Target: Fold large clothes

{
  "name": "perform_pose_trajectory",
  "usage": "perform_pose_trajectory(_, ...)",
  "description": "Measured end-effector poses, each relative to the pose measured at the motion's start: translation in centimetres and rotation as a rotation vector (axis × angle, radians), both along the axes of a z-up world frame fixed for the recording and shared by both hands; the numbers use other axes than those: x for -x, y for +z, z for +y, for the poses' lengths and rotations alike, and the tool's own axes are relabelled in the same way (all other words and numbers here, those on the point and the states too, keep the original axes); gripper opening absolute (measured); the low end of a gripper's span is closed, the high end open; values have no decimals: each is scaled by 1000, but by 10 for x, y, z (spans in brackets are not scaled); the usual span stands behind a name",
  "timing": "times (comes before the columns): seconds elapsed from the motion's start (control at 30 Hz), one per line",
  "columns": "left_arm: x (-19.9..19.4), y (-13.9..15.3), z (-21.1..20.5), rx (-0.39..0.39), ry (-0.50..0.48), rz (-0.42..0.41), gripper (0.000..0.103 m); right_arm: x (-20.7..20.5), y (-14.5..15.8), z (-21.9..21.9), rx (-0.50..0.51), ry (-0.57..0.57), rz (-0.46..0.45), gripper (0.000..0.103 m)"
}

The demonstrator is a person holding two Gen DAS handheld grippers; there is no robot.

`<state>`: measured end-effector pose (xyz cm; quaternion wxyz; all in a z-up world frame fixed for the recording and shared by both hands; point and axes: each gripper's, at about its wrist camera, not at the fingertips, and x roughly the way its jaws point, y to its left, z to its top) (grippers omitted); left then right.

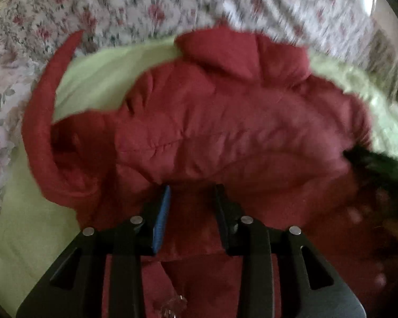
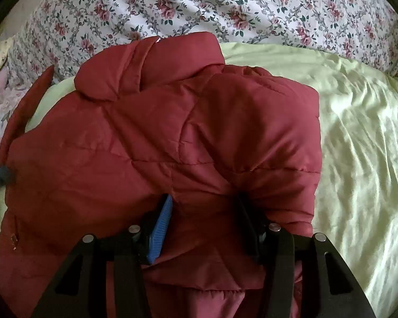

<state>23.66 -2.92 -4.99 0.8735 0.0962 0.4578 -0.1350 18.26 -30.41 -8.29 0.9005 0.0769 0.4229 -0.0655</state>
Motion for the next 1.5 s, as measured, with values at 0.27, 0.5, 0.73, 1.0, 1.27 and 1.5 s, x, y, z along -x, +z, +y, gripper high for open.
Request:
perform_pose_trajectory(0.27,-4,-17,7,-1,11,6,35,12,21,1,-44,-20,-32,53)
perform_pose_trajectory(0.5,-3,-17,6,-17,16,-5,35,7,22,16,-33,34,-10,55)
perform_pose_trajectory(0.73,-4,-18,8,-14,10,-9,36,-2,-5,8,-4,31,15,55)
perform_pose_trajectory(1.0,5,-2,23,-11,23,-8,53,7,4,8,-35,19,3,55)
perform_pose_trajectory(1.27,17,23,70,-26,129,-64,65,39,34,11,-89,24,-26,61)
perform_pose_trajectory(1.5,4,35,106,-17,228,-78,72,58,43,25,-122,75,-25,63)
